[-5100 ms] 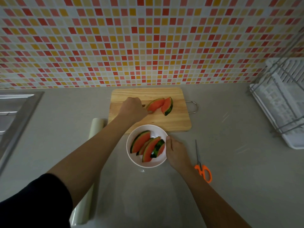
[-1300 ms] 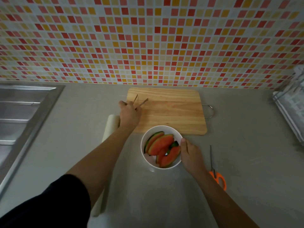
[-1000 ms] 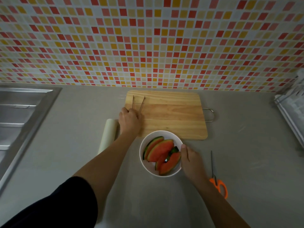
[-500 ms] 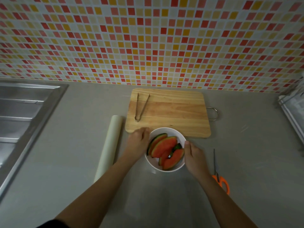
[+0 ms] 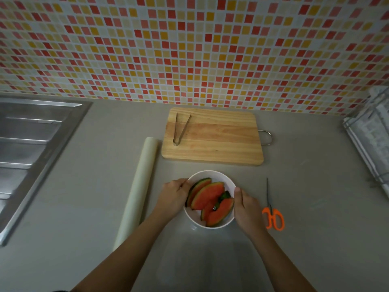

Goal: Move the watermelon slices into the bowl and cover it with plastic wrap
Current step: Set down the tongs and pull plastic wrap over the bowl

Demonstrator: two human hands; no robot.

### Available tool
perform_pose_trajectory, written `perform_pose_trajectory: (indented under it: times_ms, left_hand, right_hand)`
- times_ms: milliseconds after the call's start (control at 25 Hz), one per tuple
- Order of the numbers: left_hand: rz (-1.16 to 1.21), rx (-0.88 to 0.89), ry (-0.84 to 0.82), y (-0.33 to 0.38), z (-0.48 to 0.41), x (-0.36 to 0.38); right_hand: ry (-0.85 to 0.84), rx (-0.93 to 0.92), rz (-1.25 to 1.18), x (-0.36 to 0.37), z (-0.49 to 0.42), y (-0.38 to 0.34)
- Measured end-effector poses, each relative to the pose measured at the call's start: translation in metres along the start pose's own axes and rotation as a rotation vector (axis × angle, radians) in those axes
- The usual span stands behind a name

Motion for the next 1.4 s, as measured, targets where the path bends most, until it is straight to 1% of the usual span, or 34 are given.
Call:
perform_pose_trajectory:
  times_ms: [120,240,320,400,440,480,520,560,640,680,720,800,960,1000,1040,1080,1160,1200,1240,1320,1400]
  left_hand:
    - [0.014,0.012,-0.004,-0.002,0.012,0.002]
    - [-0.067,0.085,0.013,0.010,0.018,0.000]
    - [-0.081,0.132,0.125,0.017,0.020,-0.018]
    - [-0.084,0.126,0.309,0.012,0.016,-0.059]
    - [-0.115,0.115,0.375,0.003,0.011,-0.080]
    - [-0.161,0.079,0.402,-0.012,0.005,-0.098]
    - [-0.215,0.005,0.378,-0.032,-0.003,-0.113]
    - [-0.260,-0.102,0.301,-0.052,-0.008,-0.121]
    - [-0.272,-0.286,0.091,-0.085,-0.009,-0.114]
    - [-0.262,-0.319,0.016,-0.093,-0.007,-0.104]
    - [-0.274,-0.307,-0.022,-0.095,-0.005,-0.095]
    - [-0.272,-0.278,-0.015,-0.094,-0.004,-0.090]
    - [-0.011,-0.315,0.087,-0.099,0.003,-0.101]
    - [0.071,-0.316,0.103,-0.096,0.006,-0.103]
    - [0.166,-0.299,0.115,-0.090,0.008,-0.105]
    - [0.274,-0.269,0.116,-0.079,0.008,-0.106]
    - [0.478,-0.169,0.090,-0.044,0.008,-0.109]
    - [0.544,-0.106,0.077,-0.024,0.007,-0.110]
    - [0.593,-0.048,0.067,-0.004,0.006,-0.110]
    - [0.643,0.042,0.043,0.032,0.007,-0.107]
    - [0.675,0.097,-0.011,0.059,0.009,-0.098]
  right_hand:
    - [0.009,-0.013,-0.015,-0.003,0.011,0.000]
    - [-0.006,0.008,0.003,-0.002,0.011,0.002]
    - [-0.005,-0.013,-0.003,-0.004,0.012,0.000]
    - [0.004,-0.028,-0.003,-0.007,0.013,-0.002]
    - [0.004,-0.028,0.004,-0.007,0.013,-0.002]
    - [0.001,-0.028,0.014,-0.007,0.013,-0.002]
    - [0.001,-0.029,0.025,-0.006,0.013,-0.003]
    - [0.006,-0.030,0.033,-0.006,0.012,-0.003]
    - [0.008,-0.032,0.029,-0.006,0.012,-0.003]
    - [0.003,-0.031,0.020,-0.006,0.013,-0.002]
    - [-0.003,-0.028,0.014,-0.005,0.013,-0.001]
    - [-0.030,-0.017,0.009,-0.003,0.012,0.000]
    - [-0.147,-0.025,-0.009,0.000,0.012,0.001]
    - [-0.151,-0.018,-0.025,-0.004,0.013,0.002]
    - [-0.105,-0.017,-0.040,-0.012,0.014,0.001]
    - [-0.015,-0.029,-0.050,-0.025,0.015,-0.002]
    - [0.172,-0.110,-0.091,-0.050,0.019,-0.020]
    - [0.221,-0.168,-0.123,-0.057,0.022,-0.033]
    - [0.223,-0.220,-0.161,-0.060,0.025,-0.047]
    - [0.118,-0.280,-0.250,-0.054,0.034,-0.070]
    - [-0.035,-0.279,-0.323,-0.041,0.048,-0.082]
Point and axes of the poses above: each hand's wrist, its own z-axis away from the middle knuckle, its own x-axis out of the palm, y = z × x, the point moved 9 cm from there along -z, towards the middle knuckle
